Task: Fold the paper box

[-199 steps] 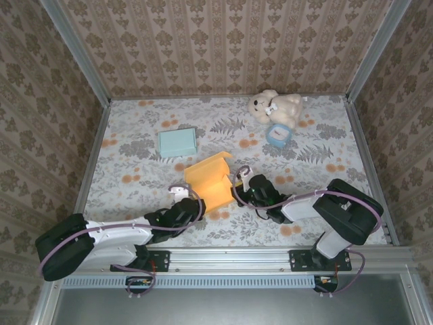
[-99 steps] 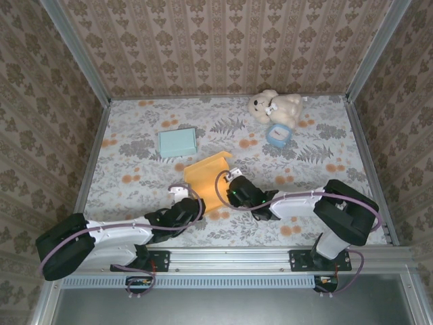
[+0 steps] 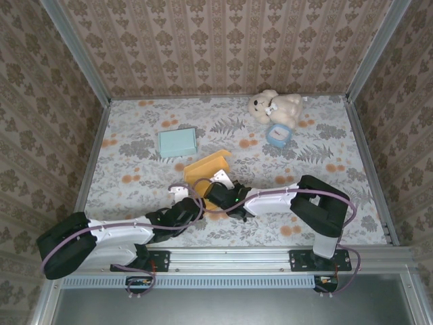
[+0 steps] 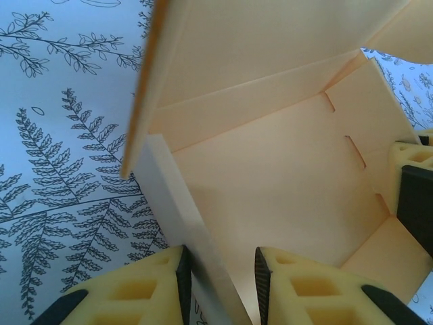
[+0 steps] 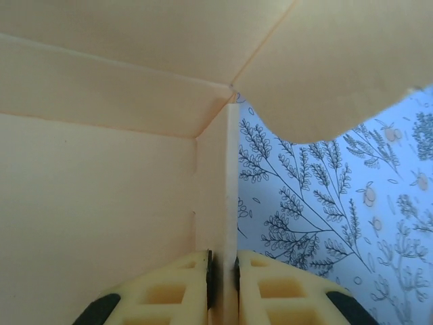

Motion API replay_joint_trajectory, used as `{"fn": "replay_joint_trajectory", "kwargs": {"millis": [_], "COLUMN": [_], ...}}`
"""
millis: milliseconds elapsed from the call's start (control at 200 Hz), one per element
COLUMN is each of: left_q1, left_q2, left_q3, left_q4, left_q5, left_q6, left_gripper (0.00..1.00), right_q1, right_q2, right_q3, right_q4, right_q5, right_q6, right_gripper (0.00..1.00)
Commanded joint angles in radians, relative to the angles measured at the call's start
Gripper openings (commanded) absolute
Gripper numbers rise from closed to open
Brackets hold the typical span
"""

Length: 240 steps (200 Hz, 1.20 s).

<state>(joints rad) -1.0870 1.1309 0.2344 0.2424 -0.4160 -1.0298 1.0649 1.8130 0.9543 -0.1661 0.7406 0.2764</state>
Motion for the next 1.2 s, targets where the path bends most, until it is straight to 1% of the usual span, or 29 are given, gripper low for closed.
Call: {"fn": "replay_joint_trajectory", "kwargs": {"millis": [0, 50, 165, 340, 405, 490, 590, 730, 815, 945, 1055, 1130, 1150, 1195], "left_q1": [-0.013, -0.012, -0.013, -0.013, -0.013, -0.014, -0.014, -0.015, -0.014, -0.016, -0.017, -0.016, -0.016, -0.016], "left_q2": [0.023, 0.029, 0.039, 0.061, 0.070, 0.082, 0.098, 0.118, 0.127, 0.130, 0.126, 0.121, 0.120, 0.115], "left_q3": [0.012, 0.014, 0.019, 0.020, 0.023, 0.026, 0.030, 0.039, 0.040, 0.040, 0.039, 0.040, 0.040, 0.041], "left_q4": [-0.009, -0.007, -0.004, 0.010, 0.017, 0.029, 0.037, 0.043, 0.050, 0.048, 0.044, 0.040, 0.037, 0.030], "left_q5": [0.051, 0.052, 0.055, 0.060, 0.063, 0.068, 0.072, 0.077, 0.080, 0.080, 0.078, 0.076, 0.078, 0.074], "left_q6": [-0.001, -0.001, -0.004, -0.008, -0.009, -0.009, -0.008, -0.007, -0.008, -0.009, -0.009, -0.004, -0.003, 0.000], "left_gripper": [0.31, 0.31, 0.31, 0.31, 0.31, 0.31, 0.31, 0.31, 0.31, 0.31, 0.31, 0.31, 0.31, 0.31], "right_q1": [0.027, 0.035, 0.048, 0.047, 0.050, 0.052, 0.052, 0.048, 0.044, 0.038, 0.023, 0.015, 0.011, 0.008], "right_q2": [0.066, 0.086, 0.145, 0.143, 0.149, 0.153, 0.154, 0.092, 0.039, -0.040, -0.112, -0.164, -0.177, -0.205], "right_q3": [0.003, 0.026, 0.095, 0.092, 0.088, 0.067, 0.049, -0.004, -0.030, -0.065, -0.115, -0.144, -0.151, -0.163], "right_q4": [-0.182, -0.211, -0.332, -0.324, -0.299, -0.218, -0.151, -0.056, -0.032, -0.030, -0.002, 0.018, 0.020, 0.022], "right_q5": [0.006, 0.019, 0.128, 0.121, 0.093, 0.003, -0.070, -0.161, -0.176, -0.158, -0.193, -0.231, -0.238, -0.250], "right_q6": [-0.022, -0.017, 0.036, 0.029, 0.005, -0.032, -0.036, -0.024, -0.006, 0.020, 0.040, 0.051, 0.054, 0.061], "right_gripper": [0.17, 0.17, 0.17, 0.18, 0.18, 0.19, 0.21, 0.23, 0.23, 0.25, 0.26, 0.32, 0.35, 0.39]}}
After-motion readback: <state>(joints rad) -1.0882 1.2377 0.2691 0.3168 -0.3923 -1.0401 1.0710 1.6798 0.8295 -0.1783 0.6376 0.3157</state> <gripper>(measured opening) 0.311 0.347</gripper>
